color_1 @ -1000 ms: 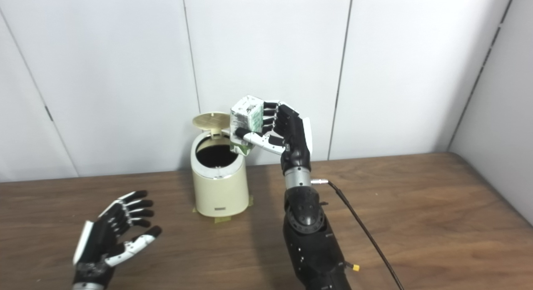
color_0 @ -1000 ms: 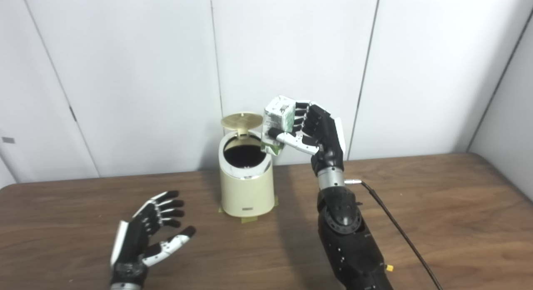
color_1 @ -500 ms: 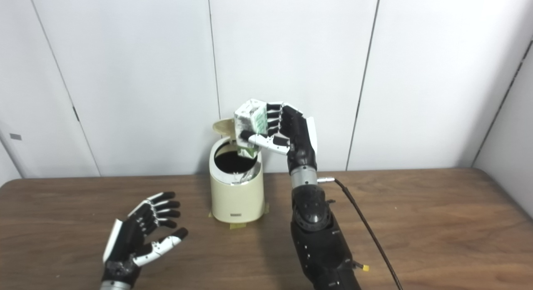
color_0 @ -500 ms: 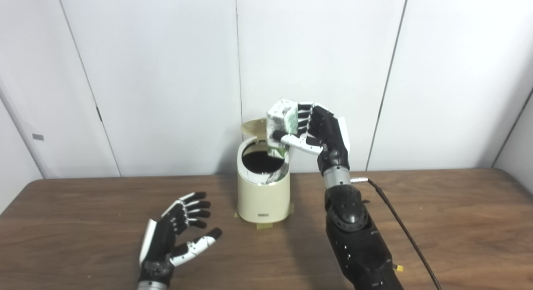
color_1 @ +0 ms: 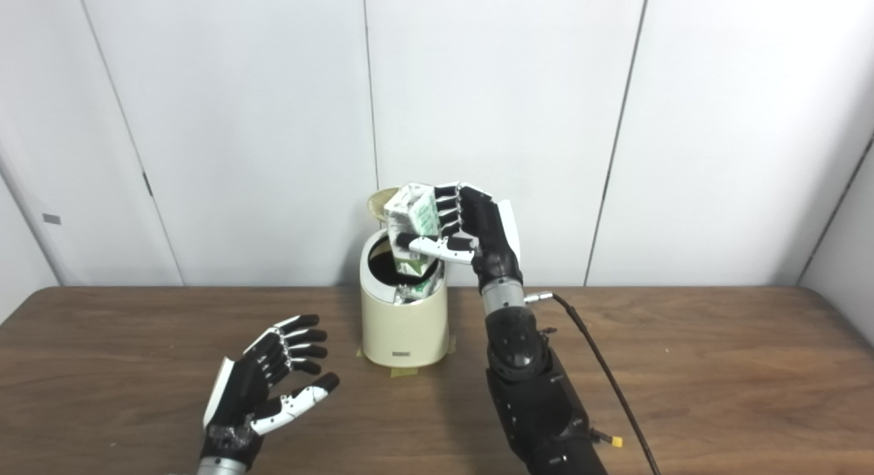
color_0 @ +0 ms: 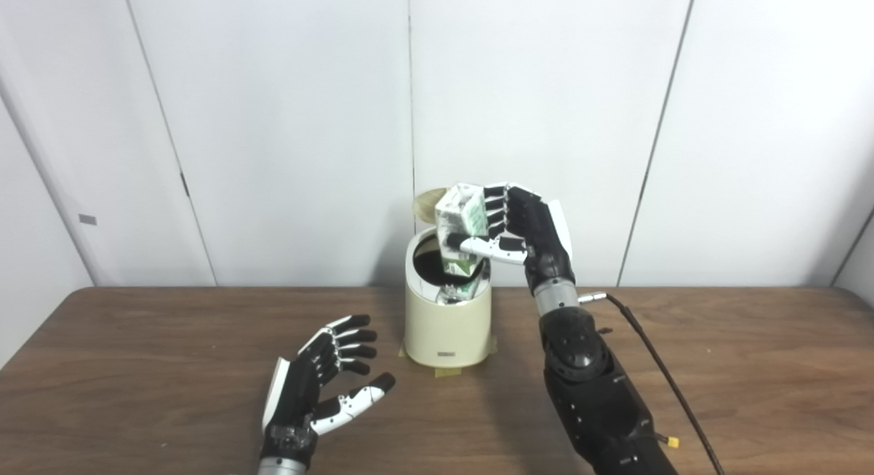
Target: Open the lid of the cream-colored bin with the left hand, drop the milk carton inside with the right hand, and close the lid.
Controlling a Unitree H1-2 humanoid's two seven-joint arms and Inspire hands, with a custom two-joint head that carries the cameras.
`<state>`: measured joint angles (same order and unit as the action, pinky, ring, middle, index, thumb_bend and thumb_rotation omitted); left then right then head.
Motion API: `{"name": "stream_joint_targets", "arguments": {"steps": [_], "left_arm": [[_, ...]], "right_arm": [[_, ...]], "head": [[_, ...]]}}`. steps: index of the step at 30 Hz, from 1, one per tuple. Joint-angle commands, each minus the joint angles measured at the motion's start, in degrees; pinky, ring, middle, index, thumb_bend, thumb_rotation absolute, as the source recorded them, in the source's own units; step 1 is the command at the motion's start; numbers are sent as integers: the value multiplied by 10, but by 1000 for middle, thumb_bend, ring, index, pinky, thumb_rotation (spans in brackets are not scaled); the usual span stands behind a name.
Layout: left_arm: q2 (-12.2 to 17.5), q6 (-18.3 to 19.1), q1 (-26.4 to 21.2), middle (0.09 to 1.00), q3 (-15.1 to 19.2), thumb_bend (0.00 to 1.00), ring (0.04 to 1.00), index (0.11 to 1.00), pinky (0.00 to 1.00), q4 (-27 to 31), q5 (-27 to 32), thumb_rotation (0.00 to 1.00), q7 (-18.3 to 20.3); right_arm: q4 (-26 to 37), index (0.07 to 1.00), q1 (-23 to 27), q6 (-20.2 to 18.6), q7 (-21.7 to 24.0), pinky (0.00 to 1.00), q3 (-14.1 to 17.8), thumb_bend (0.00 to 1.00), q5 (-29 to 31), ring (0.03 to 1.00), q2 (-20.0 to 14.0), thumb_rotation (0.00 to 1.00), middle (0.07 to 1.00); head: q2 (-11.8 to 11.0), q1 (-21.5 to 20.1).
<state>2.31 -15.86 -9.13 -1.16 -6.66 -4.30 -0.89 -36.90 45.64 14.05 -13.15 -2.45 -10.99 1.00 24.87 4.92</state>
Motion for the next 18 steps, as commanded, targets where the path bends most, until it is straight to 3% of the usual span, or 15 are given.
{"name": "stream_joint_targets", "arguments": {"steps": [1, 18], "left_arm": [[-9, -9, 10, 700, -6, 733, 638, 749, 548, -8, -13, 121, -8], [-10, 1, 10, 697, -11, 732, 634, 749, 552, 1, -23, 140, -13]], "right_arm": [[7, 520, 45, 28, -8, 307, -5, 517, -13, 407, -6, 0, 484], [-22, 520, 50, 53, -17, 315, -22, 517, -51, 412, -20, 0, 485]], "head": [[1, 1], [9, 6]]}}
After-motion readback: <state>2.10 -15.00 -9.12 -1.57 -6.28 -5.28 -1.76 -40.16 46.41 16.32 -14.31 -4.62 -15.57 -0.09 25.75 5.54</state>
